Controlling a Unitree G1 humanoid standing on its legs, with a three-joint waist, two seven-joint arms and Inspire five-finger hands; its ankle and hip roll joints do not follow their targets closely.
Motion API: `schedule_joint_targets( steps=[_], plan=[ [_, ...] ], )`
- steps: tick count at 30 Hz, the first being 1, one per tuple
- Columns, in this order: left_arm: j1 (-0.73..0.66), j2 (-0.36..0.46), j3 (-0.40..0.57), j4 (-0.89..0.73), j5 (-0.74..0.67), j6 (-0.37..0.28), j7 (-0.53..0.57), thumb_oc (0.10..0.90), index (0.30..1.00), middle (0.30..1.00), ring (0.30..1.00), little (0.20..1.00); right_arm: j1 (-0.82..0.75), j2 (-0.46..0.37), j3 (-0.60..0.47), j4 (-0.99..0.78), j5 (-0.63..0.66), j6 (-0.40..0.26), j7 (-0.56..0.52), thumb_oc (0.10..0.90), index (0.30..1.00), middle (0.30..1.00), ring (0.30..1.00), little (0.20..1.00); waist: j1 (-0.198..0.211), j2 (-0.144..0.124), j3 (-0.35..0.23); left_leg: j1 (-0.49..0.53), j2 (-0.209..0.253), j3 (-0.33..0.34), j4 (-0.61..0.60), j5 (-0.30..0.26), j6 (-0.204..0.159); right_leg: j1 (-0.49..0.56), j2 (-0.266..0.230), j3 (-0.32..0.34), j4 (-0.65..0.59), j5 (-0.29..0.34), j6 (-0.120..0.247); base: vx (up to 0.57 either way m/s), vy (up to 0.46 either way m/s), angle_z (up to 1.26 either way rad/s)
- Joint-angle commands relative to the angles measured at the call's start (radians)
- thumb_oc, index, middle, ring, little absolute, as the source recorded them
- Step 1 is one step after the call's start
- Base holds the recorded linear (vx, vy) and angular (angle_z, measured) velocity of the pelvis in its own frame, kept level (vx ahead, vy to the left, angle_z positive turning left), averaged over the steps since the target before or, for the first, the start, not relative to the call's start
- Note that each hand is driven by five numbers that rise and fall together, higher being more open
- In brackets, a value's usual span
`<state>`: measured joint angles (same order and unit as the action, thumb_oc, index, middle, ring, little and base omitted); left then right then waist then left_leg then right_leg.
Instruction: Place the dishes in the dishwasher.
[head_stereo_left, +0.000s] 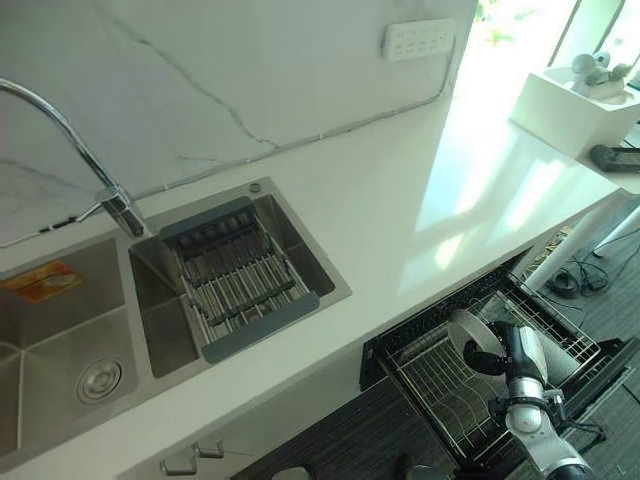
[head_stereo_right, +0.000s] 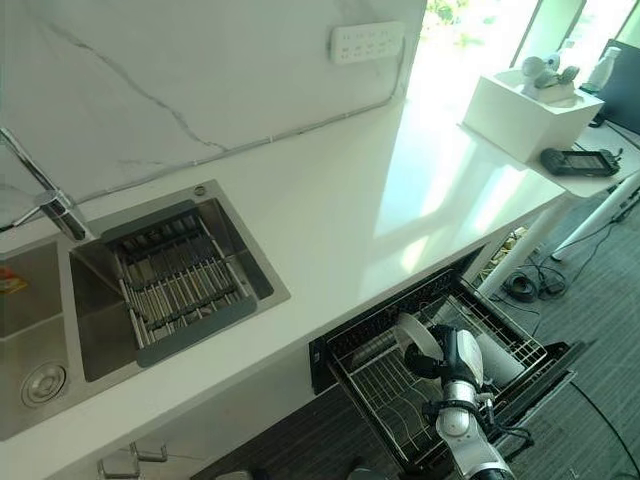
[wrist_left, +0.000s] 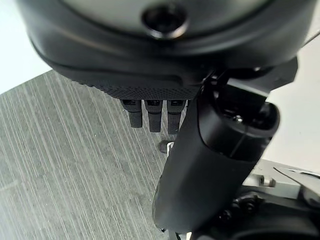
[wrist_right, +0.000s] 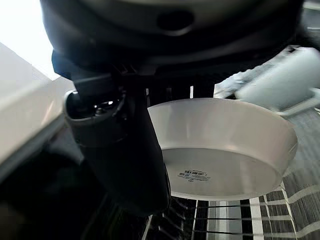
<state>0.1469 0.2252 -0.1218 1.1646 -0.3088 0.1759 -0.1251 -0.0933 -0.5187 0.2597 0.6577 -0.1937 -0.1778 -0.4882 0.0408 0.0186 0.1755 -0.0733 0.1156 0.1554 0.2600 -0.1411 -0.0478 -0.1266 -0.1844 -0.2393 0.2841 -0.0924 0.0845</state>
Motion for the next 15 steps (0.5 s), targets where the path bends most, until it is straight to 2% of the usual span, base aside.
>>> schedule_joint_targets(
  steps=[1, 3, 4, 6, 7, 8, 9, 10, 14, 15],
  plan=[
    [-0.053, 0.036, 0.004, -0.035, -0.012, -0.027, -0.031, 0.8, 0.9, 0.9, 0.9, 0.9, -0.115, -0.044, -0.011, -0.024, -0.202, 0.061, -0.28, 0.4, 0.3, 0.3, 0.3, 0.3, 0.021, -0.021, -0.012, -0.038, -0.002, -0.052, 0.04, -0.112, 0.005, 0.069, -0.055, -0.012, 0.016, -0.111, 0.09, 0.01, -0.014, 0.06],
    [-0.057, 0.037, -0.004, -0.035, -0.019, -0.033, -0.029, 0.8, 0.9, 0.9, 0.9, 0.9, -0.134, -0.044, 0.021, -0.01, -0.231, 0.12, -0.348, 0.4, 0.3, 0.3, 0.3, 0.3, 0.03, -0.017, -0.006, -0.046, -0.006, -0.059, 0.04, -0.111, 0.006, 0.065, -0.06, -0.016, 0.016, -0.11, 0.091, 0.0, -0.002, 0.07],
    [-0.057, 0.037, -0.005, -0.035, -0.021, -0.034, -0.028, 0.8, 0.9, 0.9, 0.9, 0.9, -0.139, -0.043, 0.025, -0.007, -0.231, 0.124, -0.355, 0.4, 0.3, 0.3, 0.3, 0.3, 0.03, -0.017, -0.005, -0.047, -0.007, -0.06, 0.04, -0.111, 0.007, 0.064, -0.06, -0.016, 0.016, -0.11, 0.091, -0.02, 0.001, 0.18],
    [-0.063, 0.037, -0.02, -0.036, -0.039, -0.041, -0.025, 0.8, 0.9, 0.9, 0.9, 0.9, -0.167, -0.028, 0.072, 0.025, -0.245, 0.198, -0.461, 0.4, 0.3, 0.3, 0.3, 0.3, 0.045, -0.004, 0.009, -0.065, -0.016, -0.072, 0.04, -0.106, 0.01, 0.053, -0.07, -0.024, 0.016, -0.105, 0.092, -0.03, 0.011, 0.15],
    [-0.065, 0.037, -0.021, -0.036, -0.047, -0.041, -0.025, 0.8, 0.9, 0.9, 0.9, 0.9, -0.171, -0.022, 0.084, 0.034, -0.247, 0.211, -0.485, 0.4, 0.3, 0.3, 0.3, 0.3, 0.048, 0.001, 0.012, -0.073, -0.02, -0.077, 0.04, -0.103, 0.011, 0.047, -0.073, -0.026, 0.016, -0.102, 0.093, -0.07, 0.026, 0.14],
    [-0.074, 0.037, -0.039, -0.034, -0.061, -0.035, -0.033, 0.8, 0.9, 0.9, 0.9, 0.9, -0.193, -0.011, 0.117, 0.068, -0.253, 0.273, -0.565, 0.4, 0.3, 0.3, 0.3, 0.3, 0.059, 0.016, 0.027, -0.098, -0.031, -0.093, 0.04, -0.097, 0.014, 0.028, -0.083, -0.026, 0.016, -0.096, 0.095, -0.07, 0.027, 0.15],
    [-0.077, 0.036, -0.04, -0.032, -0.058, -0.036, -0.034, 0.8, 0.9, 0.9, 0.9, 0.9, -0.199, -0.011, 0.125, 0.078, -0.245, 0.275, -0.577, 0.4, 0.3, 0.3, 0.3, 0.3, 0.061, 0.018, 0.029, -0.106, -0.033, -0.095, 0.04, -0.094, 0.015, 0.021, -0.085, -0.026, 0.016, -0.093, 0.095, -0.09, 0.033, 0.16],
    [-0.084, 0.034, -0.044, -0.033, -0.058, -0.027, -0.026, 0.8, 0.9, 0.9, 0.9, 0.9, -0.203, 0.001, 0.136, 0.098, -0.254, 0.305, -0.636, 0.4, 0.3, 0.3, 0.3, 0.3, 0.063, 0.025, 0.039, -0.118, -0.037, -0.098, 0.04, -0.089, 0.019, 0.006, -0.092, -0.026, 0.016, -0.083, 0.096, -0.03, 0.024, 0.16],
    [-0.114, 0.022, -0.067, -0.008, -0.11, -0.052, -0.026, 0.8, 0.9, 0.9, 0.9, 0.9, -0.26, -0.02, 0.162, 0.165, -0.222, 0.298, -0.707, 0.4, 0.3, 0.3, 0.3, 0.3, 0.066, 0.047, 0.074, -0.157, -0.057, -0.115, 0.04, -0.079, 0.019, -0.03, -0.102, -0.013, 0.016, -0.073, 0.098, -0.1, 0.035, 0.1],
    [-0.127, 0.024, -0.08, -0.008, -0.121, -0.068, -0.034, 0.8, 0.9, 0.9, 0.9, 0.9, -0.294, -0.029, 0.167, 0.183, -0.198, 0.31, -0.73, 0.4, 0.3, 0.3, 0.3, 0.3, 0.07, 0.061, 0.1, -0.171, -0.064, -0.115, 0.04, -0.076, 0.02, -0.045, -0.105, -0.005, 0.016, -0.071, 0.099, -0.15, 0.047, 0.03]
  ],
)
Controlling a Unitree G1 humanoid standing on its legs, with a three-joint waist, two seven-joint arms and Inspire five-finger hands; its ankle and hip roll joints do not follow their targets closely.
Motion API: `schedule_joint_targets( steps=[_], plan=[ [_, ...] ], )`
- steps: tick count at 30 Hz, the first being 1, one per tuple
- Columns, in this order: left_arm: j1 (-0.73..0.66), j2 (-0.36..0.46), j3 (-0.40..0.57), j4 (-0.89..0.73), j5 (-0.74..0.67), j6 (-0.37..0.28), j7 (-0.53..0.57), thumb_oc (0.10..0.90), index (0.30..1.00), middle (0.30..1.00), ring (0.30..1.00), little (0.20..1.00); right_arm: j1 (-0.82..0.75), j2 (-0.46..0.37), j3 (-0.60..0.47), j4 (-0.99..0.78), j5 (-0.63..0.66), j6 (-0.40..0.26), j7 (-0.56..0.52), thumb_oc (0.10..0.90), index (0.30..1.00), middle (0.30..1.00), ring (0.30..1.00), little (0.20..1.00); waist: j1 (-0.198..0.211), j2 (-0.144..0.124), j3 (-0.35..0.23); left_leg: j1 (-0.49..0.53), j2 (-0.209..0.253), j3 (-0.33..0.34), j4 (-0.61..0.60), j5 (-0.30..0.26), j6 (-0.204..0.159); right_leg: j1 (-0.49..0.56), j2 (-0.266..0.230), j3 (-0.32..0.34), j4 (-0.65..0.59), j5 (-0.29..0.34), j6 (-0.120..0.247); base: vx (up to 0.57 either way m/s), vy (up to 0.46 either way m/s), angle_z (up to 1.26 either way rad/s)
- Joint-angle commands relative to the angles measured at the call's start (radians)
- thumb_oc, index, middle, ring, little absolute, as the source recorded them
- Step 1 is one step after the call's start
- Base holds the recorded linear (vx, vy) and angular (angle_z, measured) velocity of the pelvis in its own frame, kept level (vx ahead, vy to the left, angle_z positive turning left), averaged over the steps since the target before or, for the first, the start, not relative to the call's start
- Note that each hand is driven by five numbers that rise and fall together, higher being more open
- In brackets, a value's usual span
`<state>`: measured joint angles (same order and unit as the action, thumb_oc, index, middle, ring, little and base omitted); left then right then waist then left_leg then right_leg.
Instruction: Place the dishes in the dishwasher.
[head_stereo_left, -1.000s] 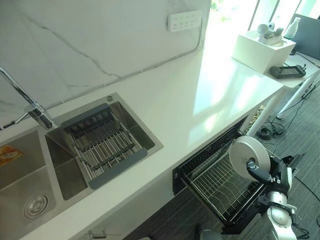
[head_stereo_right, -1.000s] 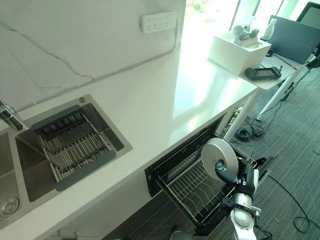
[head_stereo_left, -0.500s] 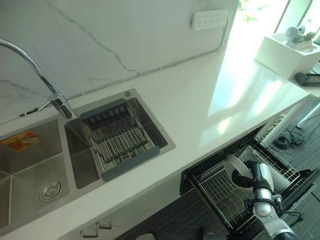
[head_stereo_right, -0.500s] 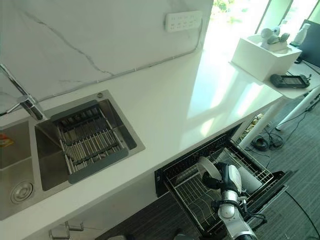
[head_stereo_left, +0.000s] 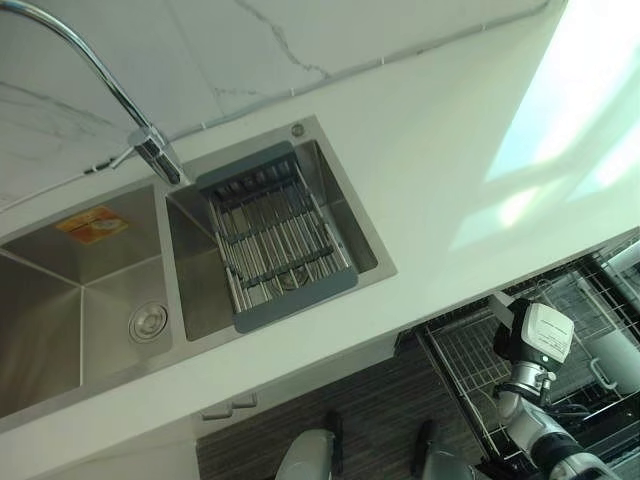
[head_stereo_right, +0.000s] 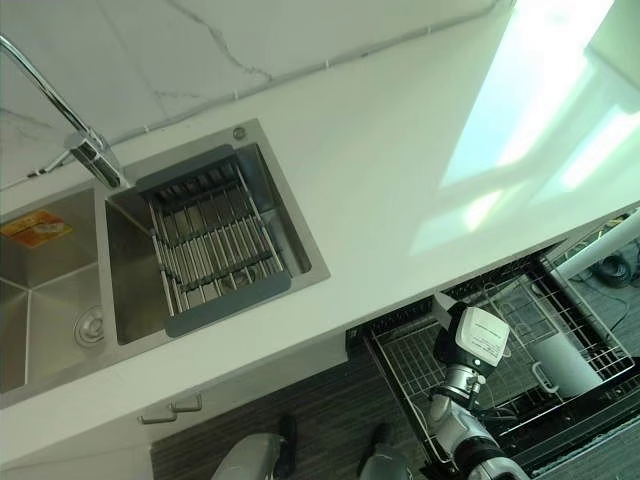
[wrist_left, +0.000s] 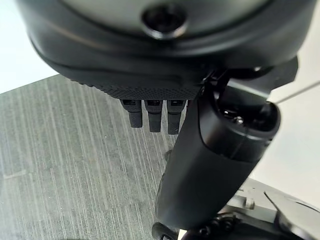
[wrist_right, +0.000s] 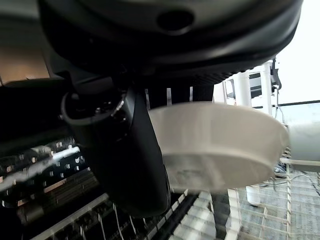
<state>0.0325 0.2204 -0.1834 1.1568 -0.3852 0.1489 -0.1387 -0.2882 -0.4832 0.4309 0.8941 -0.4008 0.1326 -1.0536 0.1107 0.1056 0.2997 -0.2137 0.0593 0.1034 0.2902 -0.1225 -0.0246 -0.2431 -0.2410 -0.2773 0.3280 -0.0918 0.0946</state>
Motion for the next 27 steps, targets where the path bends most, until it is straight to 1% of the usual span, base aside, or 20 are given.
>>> schedule_joint_targets(
  steps=[1, 2, 3, 4, 6, 7, 9, 10, 11, 12, 15, 17, 18, 19, 21, 22, 24, 25, 26, 27],
  plan=[
    [-0.022, 0.03, -0.022, -0.001, -0.048, -0.047, -0.022, 0.8, 0.9, 0.9, 0.9, 0.9, -0.119, -0.067, 0.0, -0.045, 0.03, 0.009, -0.181, 0.4, 0.3, 0.3, 0.3, 0.3, 0.0, -0.018, -0.016, -0.05, -0.012, -0.065, 0.01, -0.086, -0.002, 0.054, -0.051, 0.036, -0.028, -0.064, 0.088, -0.23, 0.078, -0.04],
    [-0.044, 0.033, -0.042, 0.002, -0.076, -0.06, -0.025, 0.8, 0.9, 0.9, 0.9, 0.9, -0.163, -0.071, 0.008, -0.025, 0.049, 0.04, -0.212, 0.4, 0.3, 0.3, 0.3, 0.3, -0.004, 0.001, 0.016, -0.079, -0.02, -0.061, 0.01, -0.076, -0.002, 0.023, -0.055, 0.047, -0.028, -0.056, 0.088, -0.14, 0.051, -0.13],
    [-0.045, 0.033, -0.042, 0.003, -0.076, -0.061, -0.025, 0.8, 0.9, 0.9, 0.9, 0.9, -0.163, -0.071, 0.008, -0.025, 0.049, 0.04, -0.212, 0.4, 0.3, 0.3, 0.3, 0.3, -0.003, 0.001, 0.02, -0.072, -0.02, -0.059, 0.01, -0.081, -0.003, 0.029, -0.055, 0.048, -0.028, -0.06, 0.089, -0.14, 0.075, -0.13],
    [-0.052, 0.031, -0.051, 0.003, -0.089, -0.066, -0.027, 0.8, 0.9, 0.9, 0.9, 0.9, -0.179, -0.073, 0.012, -0.017, 0.066, 0.049, -0.222, 0.4, 0.3, 0.3, 0.3, 0.3, -0.006, 0.013, 0.03, -0.089, -0.024, -0.058, 0.01, -0.071, -0.003, 0.011, -0.058, 0.052, -0.028, -0.053, 0.087, -0.05, 0.056, -0.09],
    [-0.059, 0.028, -0.059, 0.004, -0.105, -0.069, -0.027, 0.8, 0.9, 0.9, 0.9, 0.9, -0.193, -0.076, 0.016, -0.009, 0.086, 0.059, -0.227, 0.4, 0.3, 0.3, 0.3, 0.3, -0.008, 0.025, 0.043, -0.1, -0.027, -0.054, 0.01, -0.067, -0.003, -0.001, -0.06, 0.057, -0.028, -0.05, 0.087, -0.08, 0.075, -0.01],
    [-0.067, 0.025, -0.065, 0.005, -0.118, -0.075, -0.03, 0.8, 0.9, 0.9, 0.9, 0.9, -0.205, -0.078, 0.015, 0.001, 0.099, 0.065, -0.234, 0.4, 0.3, 0.3, 0.3, 0.3, -0.011, 0.038, 0.058, -0.111, -0.032, -0.05, 0.01, -0.062, -0.004, -0.014, -0.064, 0.061, -0.028, -0.046, 0.087, -0.06, 0.077, -0.01],
    [-0.071, 0.023, -0.072, 0.006, -0.122, -0.08, -0.031, 0.8, 0.9, 0.9, 0.9, 0.9, -0.211, -0.077, 0.015, 0.01, 0.114, 0.07, -0.239, 0.4, 0.3, 0.3, 0.3, 0.3, -0.013, 0.049, 0.072, -0.114, -0.036, -0.046, 0.01, -0.063, -0.005, -0.018, -0.068, 0.063, -0.028, -0.046, 0.088, -0.05, 0.071, -0.06],
    [-0.077, 0.024, -0.079, 0.006, -0.126, -0.084, -0.037, 0.8, 0.9, 0.9, 0.9, 0.9, -0.224, -0.078, 0.014, 0.02, 0.116, 0.079, -0.241, 0.4, 0.3, 0.3, 0.3, 0.3, -0.015, 0.061, 0.079, -0.126, -0.039, -0.042, 0.01, -0.057, -0.004, -0.032, -0.074, 0.065, -0.028, -0.038, 0.088, -0.03, 0.064, -0.08],
    [-0.079, 0.023, -0.083, 0.006, -0.125, -0.087, -0.037, 0.8, 0.9, 0.9, 0.9, 0.9, -0.227, -0.077, 0.014, 0.023, 0.118, 0.086, -0.241, 0.4, 0.3, 0.3, 0.3, 0.3, -0.016, 0.065, 0.087, -0.124, -0.041, -0.038, 0.01, -0.06, -0.005, -0.031, -0.077, 0.066, -0.028, -0.039, 0.089, -0.05, 0.102, -0.1],
    [-0.087, 0.023, -0.099, 0.005, -0.127, -0.111, -0.044, 0.8, 0.9, 0.9, 0.9, 0.9, -0.24, -0.078, 0.019, 0.034, 0.075, 0.106, -0.207, 0.4, 0.3, 0.3, 0.3, 0.3, -0.02, 0.077, 0.103, -0.135, -0.046, -0.027, 0.01, -0.059, -0.006, -0.047, -0.088, 0.07, -0.028, -0.029, 0.092, -0.04, 0.078, -0.09],
    [-0.097, 0.026, -0.105, -0.004, -0.138, -0.124, -0.047, 0.8, 0.9, 0.9, 0.9, 0.9, -0.251, -0.078, 0.034, 0.043, 0.108, 0.12, -0.181, 0.4, 0.3, 0.3, 0.3, 0.3, -0.02, 0.084, 0.117, -0.146, -0.05, -0.018, 0.01, -0.058, -0.006, -0.062, -0.097, 0.071, -0.028, -0.02, 0.096, -0.06, 0.039, -0.07],
    [-0.105, 0.028, -0.107, -0.006, -0.148, -0.13, -0.048, 0.8, 0.9, 0.9, 0.9, 0.9, -0.256, -0.068, 0.037, 0.06, 0.129, 0.075, -0.135, 0.4, 0.3, 0.3, 0.3, 0.3, -0.019, 0.086, 0.125, -0.154, -0.054, -0.013, 0.01, -0.058, -0.005, -0.073, -0.103, 0.071, -0.028, -0.012, 0.097, -0.06, 0.002, -0.04],
    [-0.109, 0.03, -0.11, -0.006, -0.144, -0.129, -0.049, 0.8, 0.9, 0.9, 0.9, 0.9, -0.262, -0.059, 0.037, 0.068, 0.134, 0.069, -0.111, 0.75, 0.825, 0.825, 0.825, 0.825, -0.018, 0.086, 0.127, -0.157, -0.054, -0.011, 0.01, -0.058, -0.005, -0.076, -0.105, 0.071, -0.028, -0.009, 0.097, -0.07, -0.014, -0.01],
    [-0.114, 0.029, -0.114, -0.007, -0.136, -0.131, -0.046, 0.8, 0.9, 0.9, 0.9, 0.9, -0.261, -0.043, 0.04, 0.072, 0.186, 0.026, -0.087, 0.8, 0.9, 0.9, 0.9, 0.9, -0.016, 0.085, 0.131, -0.158, -0.054, -0.01, 0.01, -0.058, -0.006, -0.077, -0.106, 0.068, -0.028, -0.007, 0.098, -0.06, -0.027, 0.0],
    [-0.12, 0.03, -0.116, -0.003, -0.138, -0.135, -0.045, 0.8, 0.9, 0.9, 0.9, 0.9, -0.268, -0.026, 0.034, 0.092, 0.154, 0.0, 0.008, 0.8, 0.9, 0.9, 0.9, 0.9, -0.014, 0.083, 0.133, -0.16, -0.054, -0.011, 0.01, -0.059, -0.006, -0.078, -0.106, 0.067, -0.028, -0.007, 0.098, -0.06, -0.042, 0.0],
    [-0.123, 0.03, -0.115, -0.003, -0.135, -0.136, -0.043, 0.8, 0.9, 0.9, 0.9, 0.9, -0.26, 0.0, 0.038, 0.132, 0.221, -0.058, 0.144, 0.8, 0.9, 0.9, 0.9, 0.9, -0.01, 0.079, 0.133, -0.16, -0.049, -0.009, 0.01, -0.059, -0.009, -0.076, -0.106, 0.06, -0.028, -0.007, 0.099, -0.04, -0.059, 0.0],
    [-0.125, 0.031, -0.113, 0.001, -0.129, -0.137, -0.043, 0.8, 0.9, 0.9, 0.9, 0.9, -0.251, 0.023, 0.038, 0.155, 0.244, -0.088, 0.288, 0.8, 0.9, 0.9, 0.9, 0.9, -0.006, 0.073, 0.132, -0.155, -0.046, -0.009, 0.01, -0.06, -0.009, -0.07, -0.107, 0.052, -0.028, -0.007, 0.097, -0.02, -0.075, 0.05],
    [-0.128, 0.035, -0.112, -0.001, -0.126, -0.131, -0.041, 0.8, 0.9, 0.9, 0.9, 0.9, -0.245, 0.035, 0.039, 0.166, 0.272, -0.12, 0.344, 0.8, 0.9, 0.9, 0.9, 0.9, -0.004, 0.069, 0.131, -0.153, -0.044, -0.009, 0.01, -0.06, -0.01, -0.067, -0.108, 0.049, -0.028, -0.005, 0.097, -0.01, -0.08, 0.09],
    [-0.132, 0.039, -0.112, -0.001, -0.123, -0.128, -0.04, 0.8, 0.9, 0.9, 0.9, 0.9, -0.246, 0.042, 0.04, 0.17, 0.285, -0.147, 0.374, 0.8, 0.9, 0.9, 0.9, 0.9, -0.002, 0.065, 0.131, -0.151, -0.042, -0.009, 0.01, -0.06, -0.01, -0.064, -0.109, 0.045, -0.028, -0.003, 0.097, 0.0, -0.091, 0.12],
    [-0.137, 0.045, -0.111, 0.002, -0.119, -0.126, -0.039, 0.8, 0.9, 0.9, 0.9, 0.9, -0.254, 0.049, 0.039, 0.171, 0.326, -0.17, 0.418, 0.8, 0.9, 0.9, 0.9, 0.9, 0.0, 0.058, 0.13, -0.146, -0.039, -0.009, 0.01, -0.06, -0.01, -0.06, -0.109, 0.041, -0.028, -0.002, 0.096, -0.01, -0.092, 0.06]
  ],
)
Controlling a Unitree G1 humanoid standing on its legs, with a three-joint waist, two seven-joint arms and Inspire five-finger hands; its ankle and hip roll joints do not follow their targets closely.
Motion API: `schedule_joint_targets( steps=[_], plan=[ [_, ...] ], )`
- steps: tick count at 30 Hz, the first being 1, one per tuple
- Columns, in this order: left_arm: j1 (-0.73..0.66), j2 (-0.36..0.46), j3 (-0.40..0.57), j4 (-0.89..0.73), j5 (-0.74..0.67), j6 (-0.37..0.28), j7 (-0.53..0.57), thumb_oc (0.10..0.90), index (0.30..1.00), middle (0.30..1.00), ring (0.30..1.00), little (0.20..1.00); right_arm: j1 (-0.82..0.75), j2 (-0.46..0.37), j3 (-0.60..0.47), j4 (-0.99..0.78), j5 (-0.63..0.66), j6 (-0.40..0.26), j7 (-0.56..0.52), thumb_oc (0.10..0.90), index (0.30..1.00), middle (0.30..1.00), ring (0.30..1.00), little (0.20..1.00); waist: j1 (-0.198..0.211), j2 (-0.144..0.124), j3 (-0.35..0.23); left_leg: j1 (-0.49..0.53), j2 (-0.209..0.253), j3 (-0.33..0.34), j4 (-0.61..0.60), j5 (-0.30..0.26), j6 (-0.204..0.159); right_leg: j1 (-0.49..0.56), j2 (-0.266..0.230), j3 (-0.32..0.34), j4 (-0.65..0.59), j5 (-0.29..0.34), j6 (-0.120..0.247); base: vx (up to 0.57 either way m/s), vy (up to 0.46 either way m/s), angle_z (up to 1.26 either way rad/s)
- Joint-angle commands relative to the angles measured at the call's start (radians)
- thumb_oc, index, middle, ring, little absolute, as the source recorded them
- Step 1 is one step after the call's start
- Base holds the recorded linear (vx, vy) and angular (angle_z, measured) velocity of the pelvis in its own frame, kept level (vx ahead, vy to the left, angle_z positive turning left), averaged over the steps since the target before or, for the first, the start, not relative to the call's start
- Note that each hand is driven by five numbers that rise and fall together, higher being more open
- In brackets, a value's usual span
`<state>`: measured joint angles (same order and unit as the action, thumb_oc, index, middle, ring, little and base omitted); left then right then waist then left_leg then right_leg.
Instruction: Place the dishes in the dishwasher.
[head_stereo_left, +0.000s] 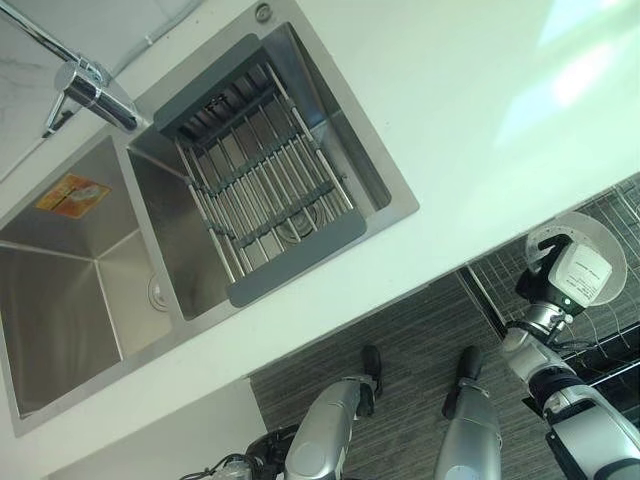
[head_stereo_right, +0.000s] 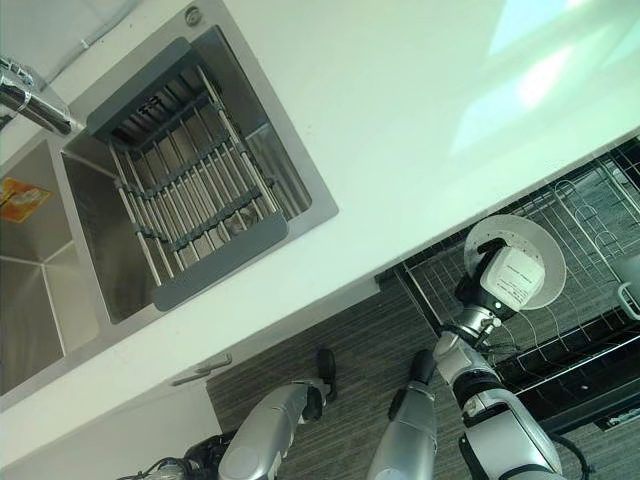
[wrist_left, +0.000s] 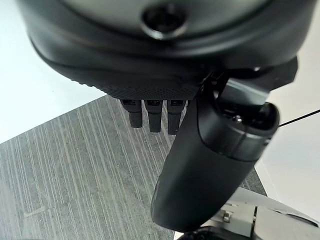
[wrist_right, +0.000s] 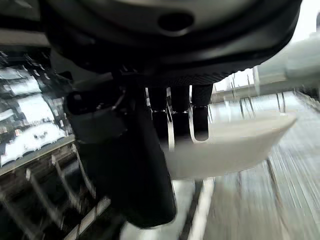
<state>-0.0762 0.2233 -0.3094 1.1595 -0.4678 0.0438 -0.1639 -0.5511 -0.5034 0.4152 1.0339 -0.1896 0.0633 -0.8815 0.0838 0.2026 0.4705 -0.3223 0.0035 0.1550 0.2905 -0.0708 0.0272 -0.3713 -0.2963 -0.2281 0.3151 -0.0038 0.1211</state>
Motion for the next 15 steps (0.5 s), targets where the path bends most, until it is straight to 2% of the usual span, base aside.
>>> schedule_joint_targets(
  steps=[1, 2, 5, 11, 14, 15],
  plan=[
    [-0.031, 0.048, 0.018, 0.0, -0.033, -0.021, -0.015, 0.8, 0.9, 0.9, 0.9, 0.9, 0.005, 0.072, 0.049, 0.027, 0.177, -0.116, 0.291, 0.8, 0.9, 0.9, 0.9, 0.9, 0.028, -0.045, -0.041, -0.035, 0.021, -0.06, 0.01, -0.112, -0.063, 0.072, -0.054, -0.013, -0.015, -0.088, 0.069, -0.03, -0.104, 0.0],
    [-0.036, 0.054, 0.025, 0.0, -0.033, -0.02, -0.011, 0.8, 0.9, 0.9, 0.9, 0.9, 0.003, 0.074, 0.031, 0.019, 0.212, -0.14, 0.367, 0.8, 0.9, 0.9, 0.9, 0.9, 0.026, -0.055, -0.043, -0.032, 0.028, -0.056, 0.01, -0.111, -0.065, 0.075, -0.053, -0.018, -0.015, -0.088, 0.069, -0.03, -0.08, -0.04],
    [-0.04, 0.064, 0.044, -0.003, -0.044, 0.0, -0.01, 0.8, 0.9, 0.9, 0.9, 0.9, 0.02, 0.061, 0.017, -0.022, 0.206, -0.159, 0.444, 0.8, 0.9, 0.9, 0.9, 0.9, 0.016, -0.072, -0.048, -0.022, 0.04, -0.043, 0.01, -0.111, -0.068, 0.082, -0.051, -0.023, -0.015, -0.087, 0.068, -0.03, -0.05, 0.05],
    [-0.025, 0.068, 0.074, -0.004, -0.034, 0.004, -0.011, 0.8, 0.9, 0.9, 0.9, 0.9, 0.051, 0.023, 0.008, -0.129, 0.215, -0.121, 0.429, 0.8, 0.9, 0.9, 0.9, 0.9, -0.004, -0.099, -0.059, 0.005, 0.058, -0.024, 0.01, -0.116, -0.073, 0.099, -0.046, -0.02, -0.015, -0.087, 0.072, 0.0, -0.007, -0.04],
    [-0.005, 0.066, 0.089, -0.014, -0.025, 0.012, -0.009, 0.8, 0.9, 0.9, 0.9, 0.9, 0.097, 0.013, -0.02, -0.194, 0.23, -0.139, 0.415, 0.8, 0.9, 0.9, 0.9, 0.9, -0.02, -0.11, -0.07, 0.027, 0.07, -0.012, 0.01, -0.119, -0.073, 0.115, -0.039, -0.013, -0.015, -0.092, 0.073, 0.04, 0.011, -0.05],
    [0.015, 0.061, 0.108, -0.02, -0.014, 0.018, -0.003, 0.8, 0.9, 0.9, 0.9, 0.9, 0.139, 0.008, -0.049, -0.263, 0.216, -0.146, 0.406, 0.8, 0.9, 0.9, 0.9, 0.9, -0.033, -0.122, -0.082, 0.045, 0.08, -0.001, 0.01, -0.124, -0.073, 0.128, -0.03, -0.007, -0.015, -0.1, 0.075, 0.06, -0.002, -0.05]
  ],
)
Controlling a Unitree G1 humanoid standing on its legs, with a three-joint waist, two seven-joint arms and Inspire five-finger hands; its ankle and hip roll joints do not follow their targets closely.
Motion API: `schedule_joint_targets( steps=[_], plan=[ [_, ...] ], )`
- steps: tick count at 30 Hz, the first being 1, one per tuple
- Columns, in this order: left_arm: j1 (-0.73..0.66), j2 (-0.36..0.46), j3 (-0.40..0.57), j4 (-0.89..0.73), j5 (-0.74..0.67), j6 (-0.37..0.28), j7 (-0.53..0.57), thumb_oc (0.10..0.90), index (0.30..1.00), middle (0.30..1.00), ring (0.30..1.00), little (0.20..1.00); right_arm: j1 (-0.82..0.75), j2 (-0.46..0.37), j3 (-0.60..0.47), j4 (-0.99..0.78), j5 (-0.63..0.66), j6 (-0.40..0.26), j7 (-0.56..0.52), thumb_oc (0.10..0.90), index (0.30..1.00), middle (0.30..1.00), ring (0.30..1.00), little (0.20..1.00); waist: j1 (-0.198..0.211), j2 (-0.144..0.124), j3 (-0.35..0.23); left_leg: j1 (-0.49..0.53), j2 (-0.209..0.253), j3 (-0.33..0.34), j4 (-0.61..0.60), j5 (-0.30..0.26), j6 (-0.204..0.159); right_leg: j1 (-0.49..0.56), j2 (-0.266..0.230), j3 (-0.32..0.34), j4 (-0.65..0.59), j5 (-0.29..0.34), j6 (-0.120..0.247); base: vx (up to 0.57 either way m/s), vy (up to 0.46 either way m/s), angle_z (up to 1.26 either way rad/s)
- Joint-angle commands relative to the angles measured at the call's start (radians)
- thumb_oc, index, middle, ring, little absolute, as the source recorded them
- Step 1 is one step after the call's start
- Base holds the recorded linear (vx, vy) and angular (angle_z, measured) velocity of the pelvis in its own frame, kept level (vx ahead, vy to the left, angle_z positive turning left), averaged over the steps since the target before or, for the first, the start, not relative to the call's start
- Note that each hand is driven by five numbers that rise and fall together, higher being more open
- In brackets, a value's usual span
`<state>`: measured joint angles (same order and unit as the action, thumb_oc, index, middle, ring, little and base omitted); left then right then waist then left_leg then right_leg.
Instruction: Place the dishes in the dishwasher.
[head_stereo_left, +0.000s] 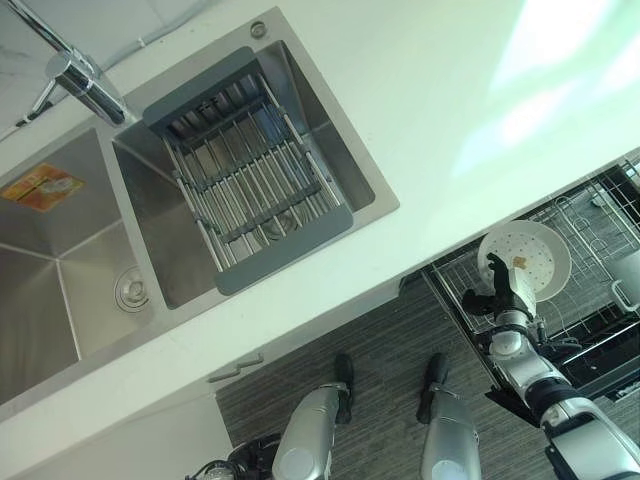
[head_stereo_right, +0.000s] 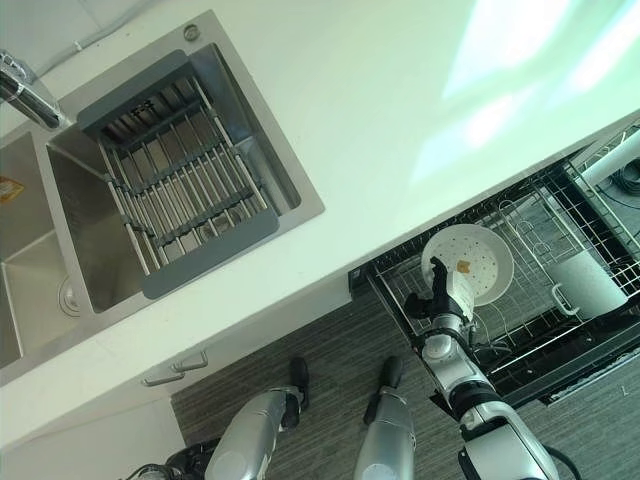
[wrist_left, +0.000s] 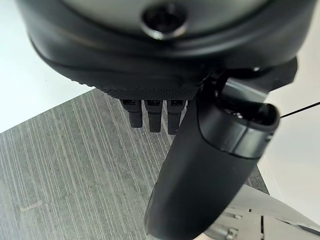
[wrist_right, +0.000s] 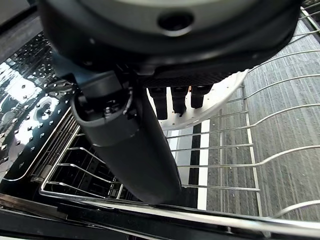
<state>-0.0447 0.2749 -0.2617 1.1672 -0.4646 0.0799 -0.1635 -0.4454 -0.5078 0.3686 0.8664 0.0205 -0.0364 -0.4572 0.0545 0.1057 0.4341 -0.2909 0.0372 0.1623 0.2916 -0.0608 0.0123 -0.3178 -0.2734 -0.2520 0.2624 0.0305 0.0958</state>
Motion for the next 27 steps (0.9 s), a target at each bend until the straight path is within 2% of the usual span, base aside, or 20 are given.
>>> schedule_joint_targets(
  steps=[1, 4, 5, 7, 8, 9, 10, 15, 18, 19, 20, 21, 22, 23, 25, 26, 27],
  plan=[
    [-0.007, 0.008, 0.068, -0.03, -0.012, -0.015, -0.001, 0.8, 0.9, 0.9, 0.9, 0.9, 0.054, 0.009, -0.014, -0.125, -0.002, -0.054, -0.025, 0.8, 0.9, 0.9, 0.9, 0.9, -0.01, -0.03, -0.051, 0.022, 0.051, -0.004, 0.008, -0.136, -0.058, 0.08, -0.048, 0.02, 0.038, -0.137, 0.101, 0.07, -0.006, -0.06],
    [0.026, 0.004, 0.1, -0.044, 0.002, -0.002, 0.003, 0.8, 0.9, 0.9, 0.9, 0.9, 0.123, 0.003, -0.057, -0.23, 0.039, -0.031, -0.021, 0.8, 0.9, 0.9, 0.9, 0.9, -0.028, -0.046, -0.07, 0.049, 0.067, 0.007, 0.008, -0.14, -0.059, 0.101, -0.033, 0.03, 0.038, -0.147, 0.101, 0.08, -0.015, -0.08],
    [0.047, 0.002, 0.119, -0.052, 0.009, 0.008, 0.007, 0.8, 0.9, 0.9, 0.9, 0.9, 0.159, 0.0, -0.095, -0.289, 0.121, 0.003, -0.007, 0.8, 0.9, 0.9, 0.9, 0.9, -0.04, -0.056, -0.081, 0.066, 0.075, 0.012, 0.008, -0.142, -0.059, 0.117, -0.023, 0.037, 0.038, -0.153, 0.098, 0.1, -0.025, -0.2],
    [0.072, -0.001, 0.137, -0.059, 0.016, 0.016, 0.01, 0.8, 0.9, 0.9, 0.9, 0.9, 0.196, 0.01, -0.151, -0.356, 0.327, -0.034, 0.033, 0.8, 0.9, 0.9, 0.9, 0.9, -0.052, -0.067, -0.094, 0.085, 0.085, 0.018, 0.008, -0.141, -0.06, 0.133, -0.012, 0.046, 0.038, -0.16, 0.093, 0.15, -0.036, -0.28],
    [0.115, -0.016, 0.182, -0.079, 0.029, 0.035, 0.022, 0.8, 0.9, 0.9, 0.9, 0.9, 0.286, 0.048, -0.27, -0.5, 0.44, -0.139, 0.114, 0.8, 0.9, 0.9, 0.9, 0.9, -0.078, -0.088, -0.121, 0.113, 0.098, 0.029, 0.008, -0.145, -0.061, 0.155, 0.007, 0.061, 0.038, -0.173, 0.092, 0.19, -0.04, -0.22],
    [0.127, -0.023, 0.196, -0.086, 0.036, 0.042, 0.024, 0.8, 0.9, 0.9, 0.9, 0.9, 0.315, 0.062, -0.305, -0.547, 0.472, -0.2, 0.14, 0.8, 0.9, 0.9, 0.9, 0.9, -0.087, -0.093, -0.131, 0.123, 0.102, 0.032, 0.008, -0.148, -0.062, 0.161, 0.014, 0.067, 0.038, -0.178, 0.091, 0.22, -0.025, -0.41],
    [0.146, -0.033, 0.218, -0.087, 0.048, 0.051, 0.022, 0.8, 0.9, 0.9, 0.9, 0.9, 0.356, 0.072, -0.367, -0.623, 0.487, -0.268, 0.215, 0.8, 0.9, 0.9, 0.9, 0.9, -0.103, -0.1, -0.15, 0.142, 0.107, 0.038, 0.008, -0.155, -0.063, 0.173, 0.022, 0.075, 0.038, -0.188, 0.09, 0.13, 0.003, -0.36],
    [0.173, -0.036, 0.251, -0.058, 0.072, 0.045, -0.001, 0.8, 0.9, 0.9, 0.9, 0.9, 0.406, 0.048, -0.484, -0.75, 0.464, -0.397, 0.301, 0.8, 0.9, 0.9, 0.9, 0.9, -0.132, -0.109, -0.189, 0.177, 0.121, 0.053, 0.008, -0.166, -0.068, 0.197, 0.04, 0.091, 0.038, -0.205, 0.086, 0.08, 0.01, -0.22],
    [0.184, -0.044, 0.269, -0.024, 0.085, 0.023, -0.014, 0.8, 0.9, 0.9, 0.9, 0.9, 0.429, 0.033, -0.549, -0.814, 0.383, -0.474, 0.231, 0.8, 0.9, 0.9, 0.9, 0.9, -0.148, -0.116, -0.208, 0.196, 0.131, 0.066, 0.008, -0.173, -0.07, 0.209, 0.049, 0.098, 0.038, -0.214, 0.085, 0.08, 0.005, -0.03],
    [0.188, -0.048, 0.273, -0.015, 0.092, 0.015, -0.017, 0.8, 0.9, 0.9, 0.9, 0.9, 0.439, 0.027, -0.572, -0.831, 0.317, -0.503, 0.173, 0.8, 0.9, 0.9, 0.9, 0.9, -0.153, -0.118, -0.212, 0.205, 0.132, 0.069, 0.008, -0.18, -0.07, 0.216, 0.051, 0.1, 0.038, -0.22, 0.086, 0.09, 0.005, -0.05],
    [0.194, -0.055, 0.279, -0.001, 0.098, 0.002, -0.021, 0.8, 0.9, 0.9, 0.9, 0.9, 0.457, 0.015, -0.623, -0.855, 0.216, -0.554, 0.048, 0.8, 0.9, 0.9, 0.9, 0.9, -0.163, -0.119, -0.218, 0.213, 0.136, 0.074, 0.008, -0.186, -0.07, 0.22, 0.055, 0.105, 0.038, -0.224, 0.085, 0.06, 0.002, -0.11],
    [0.193, -0.056, 0.28, 0.001, 0.098, 0.001, -0.022, 0.8, 0.9, 0.9, 0.9, 0.9, 0.459, 0.014, -0.632, -0.856, 0.198, -0.565, 0.022, 0.8, 0.9, 0.9, 0.9, 0.9, -0.164, -0.12, -0.22, 0.209, 0.136, 0.075, 0.008, -0.181, -0.069, 0.216, 0.056, 0.106, 0.038, -0.22, 0.083, 0.05, 0.005, -0.18],
    [0.196, -0.057, 0.286, 0.005, 0.096, -0.002, -0.024, 0.8, 0.9, 0.9, 0.9, 0.9, 0.47, 0.006, -0.662, -0.855, 0.164, -0.58, -0.065, 0.8, 0.9, 0.9, 0.9, 0.9, -0.169, -0.12, -0.222, 0.217, 0.137, 0.076, 0.008, -0.19, -0.07, 0.221, 0.058, 0.108, 0.038, -0.227, 0.085, 0.02, 0.006, -0.19],
    [0.196, -0.057, 0.293, 0.014, 0.089, -0.008, -0.025, 0.8, 0.9, 0.9, 0.9, 0.9, 0.478, 0.004, -0.698, -0.841, 0.176, -0.581, -0.148, 0.8, 0.9, 0.9, 0.9, 0.9, -0.174, -0.119, -0.226, 0.216, 0.138, 0.079, 0.008, -0.187, -0.07, 0.218, 0.06, 0.11, 0.038, -0.224, 0.084, 0.05, 0.011, -0.17],
    [0.198, -0.051, 0.301, 0.03, 0.065, -0.009, -0.024, 0.8, 0.9, 0.9, 0.9, 0.9, 0.499, 0.026, -0.789, -0.759, 0.326, -0.666, -0.255, 0.8, 0.9, 0.9, 0.9, 0.9, -0.187, -0.119, -0.236, 0.225, 0.142, 0.082, 0.008, -0.197, -0.074, 0.225, 0.066, 0.115, 0.038, -0.234, 0.087, 0.06, 0.004, -0.1],
    [0.188, -0.039, 0.298, 0.045, 0.05, -0.001, -0.029, 0.8, 0.9, 0.9, 0.9, 0.9, 0.507, 0.039, -0.848, -0.681, 0.401, -0.682, -0.27, 0.8, 0.9, 0.9, 0.9, 0.9, -0.192, -0.119, -0.242, 0.222, 0.144, 0.085, 0.008, -0.193, -0.075, 0.221, 0.069, 0.115, 0.038, -0.231, 0.086, 0.09, -0.021, -0.08],
    [0.173, -0.024, 0.289, 0.064, 0.036, 0.017, -0.038, 0.8, 0.9, 0.9, 0.9, 0.9, 0.512, 0.054, -0.912, -0.566, 0.563, -0.707, -0.243, 0.8, 0.9, 0.9, 0.9, 0.9, -0.197, -0.117, -0.247, 0.224, 0.145, 0.086, 0.008, -0.196, -0.077, 0.224, 0.072, 0.116, 0.038, -0.234, 0.085, 0.1, -0.044, -0.09]
  ],
)
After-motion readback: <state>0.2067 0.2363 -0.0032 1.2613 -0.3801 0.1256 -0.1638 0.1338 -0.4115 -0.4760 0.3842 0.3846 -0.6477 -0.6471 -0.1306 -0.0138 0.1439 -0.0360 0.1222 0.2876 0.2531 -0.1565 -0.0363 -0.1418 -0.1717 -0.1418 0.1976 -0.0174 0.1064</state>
